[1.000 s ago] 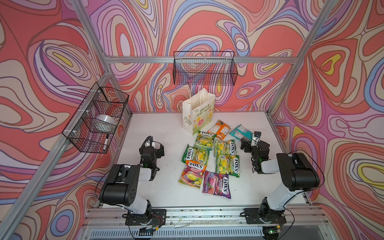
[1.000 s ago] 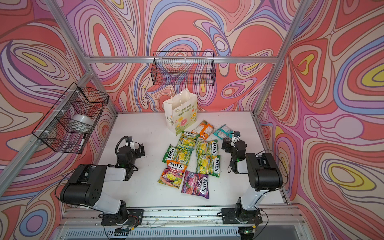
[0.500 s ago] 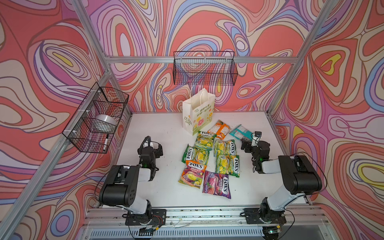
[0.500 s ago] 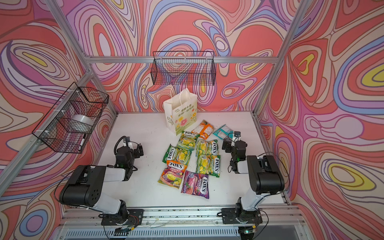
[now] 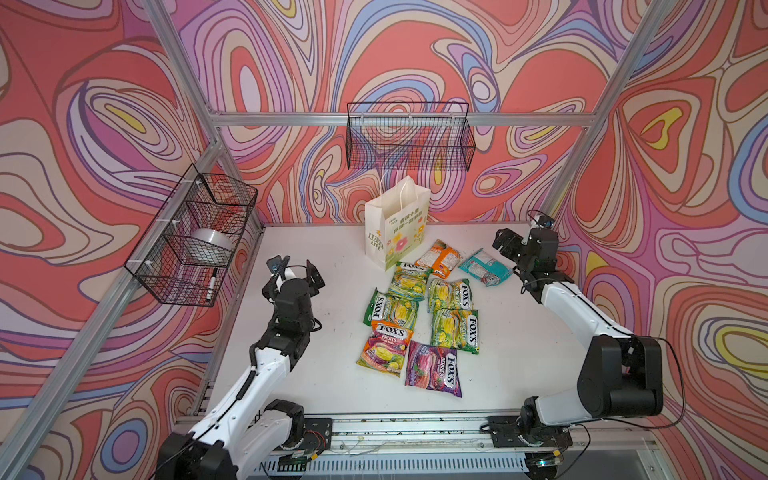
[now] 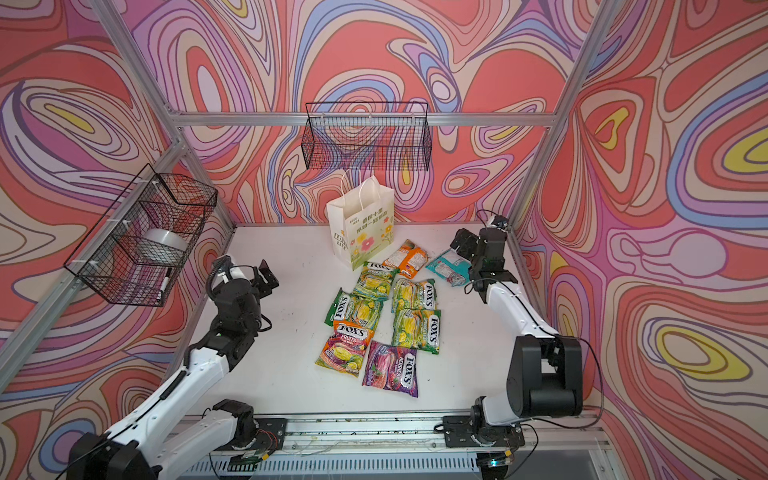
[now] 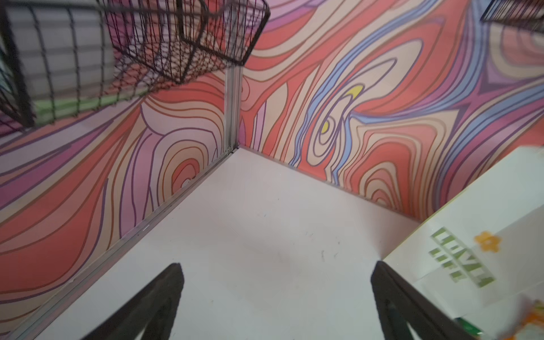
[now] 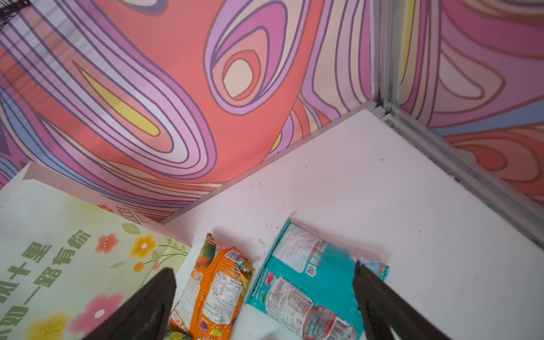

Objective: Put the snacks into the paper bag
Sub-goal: 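Raise the left gripper toward the paper bag while the right nears the snacks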

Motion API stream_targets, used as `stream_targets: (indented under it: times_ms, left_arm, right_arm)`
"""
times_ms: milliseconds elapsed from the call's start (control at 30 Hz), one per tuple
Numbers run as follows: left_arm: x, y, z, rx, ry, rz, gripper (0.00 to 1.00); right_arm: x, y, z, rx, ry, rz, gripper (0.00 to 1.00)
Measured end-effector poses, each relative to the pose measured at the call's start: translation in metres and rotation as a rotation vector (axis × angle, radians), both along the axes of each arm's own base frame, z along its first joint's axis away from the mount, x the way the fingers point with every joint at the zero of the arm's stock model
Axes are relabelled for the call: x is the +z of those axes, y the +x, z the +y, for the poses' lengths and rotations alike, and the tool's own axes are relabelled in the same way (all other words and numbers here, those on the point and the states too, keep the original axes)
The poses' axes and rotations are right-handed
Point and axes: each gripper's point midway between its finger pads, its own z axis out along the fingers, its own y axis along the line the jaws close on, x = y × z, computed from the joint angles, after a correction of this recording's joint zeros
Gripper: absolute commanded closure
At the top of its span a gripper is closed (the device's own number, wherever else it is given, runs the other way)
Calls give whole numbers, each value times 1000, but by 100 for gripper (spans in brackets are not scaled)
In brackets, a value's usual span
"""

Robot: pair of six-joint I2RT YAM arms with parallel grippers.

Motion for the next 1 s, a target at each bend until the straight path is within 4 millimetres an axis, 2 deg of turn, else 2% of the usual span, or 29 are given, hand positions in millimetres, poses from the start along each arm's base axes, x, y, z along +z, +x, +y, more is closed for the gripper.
stream_targets:
  times_ms: [67,133,233,333,400,467,567,667,733,867,1000]
  left_arm:
    - [30,-5,-9,-60,-45,7,0]
    - [42,-10,-19,-125,-63,42,0]
    - [37,-19,-35,-226,-88,138,0]
    - [25,-31,-52,-329,-118,245,0]
    - [23,-39,-63,-398,-138,294,0]
    - [28,-44,-77,-478,-159,326,0]
    - [40,-41,-103,-616,-187,357,0]
    - [40,-22,-122,-686,-217,425,1]
    - [37,3,-135,-700,-228,481,1]
    - [21,54,-167,-690,-228,577,3]
    - [18,106,-193,-621,-257,611,8]
  right_arm:
    - [-7,-1,12,53,55,35,2]
    - [-12,-5,21,86,102,66,2]
    - [-9,-11,30,117,154,51,2]
    - [2,-32,35,131,191,-8,2]
    - [19,-44,38,150,205,-42,2]
    - [47,-53,43,179,213,-116,2]
    - [79,-77,50,228,218,-227,1]
    - [96,-93,57,271,222,-272,2]
    - [100,-98,60,287,221,-279,1]
    - [92,-106,62,293,215,-237,1]
    - [84,-113,64,288,207,-194,2]
